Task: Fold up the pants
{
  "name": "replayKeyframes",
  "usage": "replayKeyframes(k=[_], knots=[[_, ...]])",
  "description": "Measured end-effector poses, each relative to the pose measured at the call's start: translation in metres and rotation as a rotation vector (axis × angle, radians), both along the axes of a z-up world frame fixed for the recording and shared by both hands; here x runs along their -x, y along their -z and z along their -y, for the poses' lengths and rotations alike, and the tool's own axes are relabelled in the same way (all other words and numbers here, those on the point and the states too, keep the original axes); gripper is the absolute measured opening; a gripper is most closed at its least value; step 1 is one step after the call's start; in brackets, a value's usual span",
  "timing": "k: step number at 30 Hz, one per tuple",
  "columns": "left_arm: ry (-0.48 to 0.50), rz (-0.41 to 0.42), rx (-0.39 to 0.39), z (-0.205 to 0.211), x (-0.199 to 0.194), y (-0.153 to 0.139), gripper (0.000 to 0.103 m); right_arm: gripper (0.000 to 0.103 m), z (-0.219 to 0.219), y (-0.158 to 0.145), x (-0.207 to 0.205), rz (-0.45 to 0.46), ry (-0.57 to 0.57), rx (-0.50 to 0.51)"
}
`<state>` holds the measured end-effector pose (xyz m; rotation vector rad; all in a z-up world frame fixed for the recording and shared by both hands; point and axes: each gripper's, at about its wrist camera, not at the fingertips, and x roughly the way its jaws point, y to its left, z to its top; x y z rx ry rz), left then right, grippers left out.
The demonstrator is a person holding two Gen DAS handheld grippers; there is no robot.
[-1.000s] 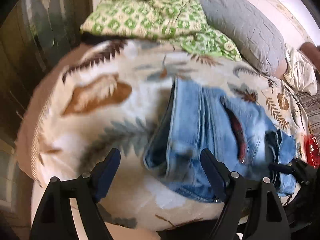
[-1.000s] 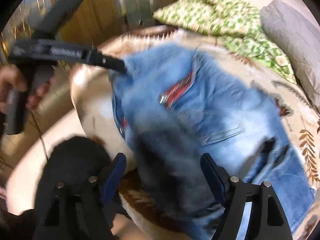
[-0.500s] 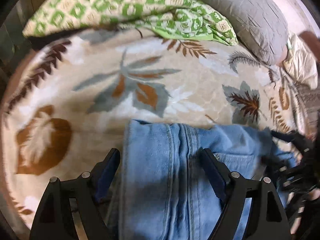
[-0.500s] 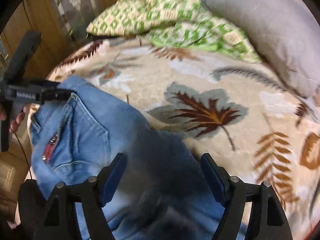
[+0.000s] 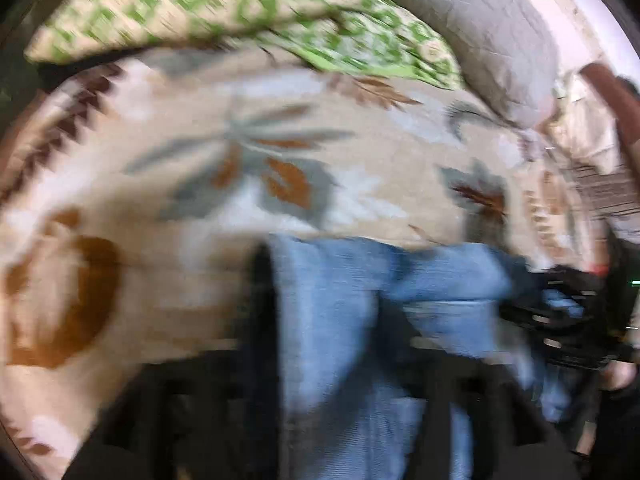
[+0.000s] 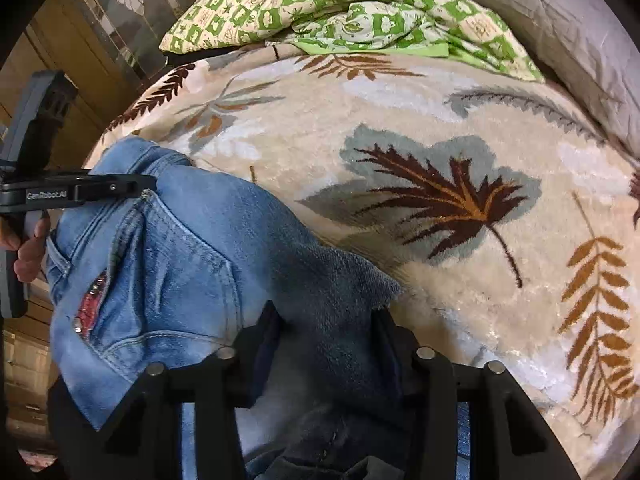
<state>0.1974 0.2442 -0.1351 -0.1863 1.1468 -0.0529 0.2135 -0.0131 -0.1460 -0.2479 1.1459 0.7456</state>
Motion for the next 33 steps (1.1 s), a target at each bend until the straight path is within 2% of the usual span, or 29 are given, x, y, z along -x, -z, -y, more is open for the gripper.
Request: replayKeyframes(k=[1,3,5,7,8,11,12,14,18,22,24,25,26,28,31,33], knots=[[-0.022,0.011,-0.028,-0.003,0.004,-0.005,0.09,0.067,0.001,-0.002,0.002,0.017,-0.001,0.01],[-0.057,0.031,-0.05,-0.004,0.017,-0.023,0.09,0.067,0.01,-0.013,0.008,0.041,0.013,0.027],[-0.049,0.051,-0.109,0.003,0.026,-0.04,0.09,0.068,0.029,-0.031,0.021,0.068,0.038,0.019],[0.022,0.123,-0.191,0.026,0.039,-0.065,0.09,0.073,0.063,-0.053,0.044,0.095,0.086,-0.049],[0.092,0.163,-0.211,0.046,0.047,-0.078,0.091,0.076,0.083,-0.062,0.057,0.107,0.117,-0.08],[0.275,0.215,-0.18,0.097,0.06,-0.099,0.092,0.077,0.137,-0.072,0.094,0.126,0.215,-0.14],[0.367,0.226,-0.154,0.124,0.062,-0.105,0.092,0.078,0.159,-0.07,0.107,0.113,0.267,-0.157],[0.476,0.237,-0.126,0.159,0.065,-0.11,0.092,0.077,0.198,-0.058,0.131,0.048,0.372,-0.215],[0.644,0.195,-0.109,0.238,0.064,-0.108,0.092,0.077,0.231,-0.024,0.159,-0.082,0.451,-0.319],[0.711,0.137,-0.14,0.291,0.064,-0.102,0.092,0.078,0.23,0.007,0.164,-0.188,0.477,-0.416],[0.723,0.103,-0.153,0.313,0.064,-0.096,0.092,0.077,0.229,0.012,0.167,-0.189,0.494,-0.474],[0.734,0.078,-0.161,0.326,0.062,-0.091,0.092,0.068,0.226,0.014,0.167,-0.189,0.489,-0.508],[0.734,0.063,-0.167,0.337,0.061,-0.087,0.092,0.052,0.224,0.014,0.167,-0.184,0.489,-0.521],[0.72,0.03,-0.189,0.359,0.061,-0.079,0.092,0.04,0.22,0.016,0.168,-0.156,0.502,-0.48],[0.678,-0.026,-0.231,0.386,0.052,-0.059,0.092,0.031,0.232,0.025,0.173,-0.172,0.549,-0.549],[0.641,-0.059,-0.284,0.401,0.046,-0.042,0.092,0.03,0.24,0.032,0.177,-0.186,0.578,-0.593]])
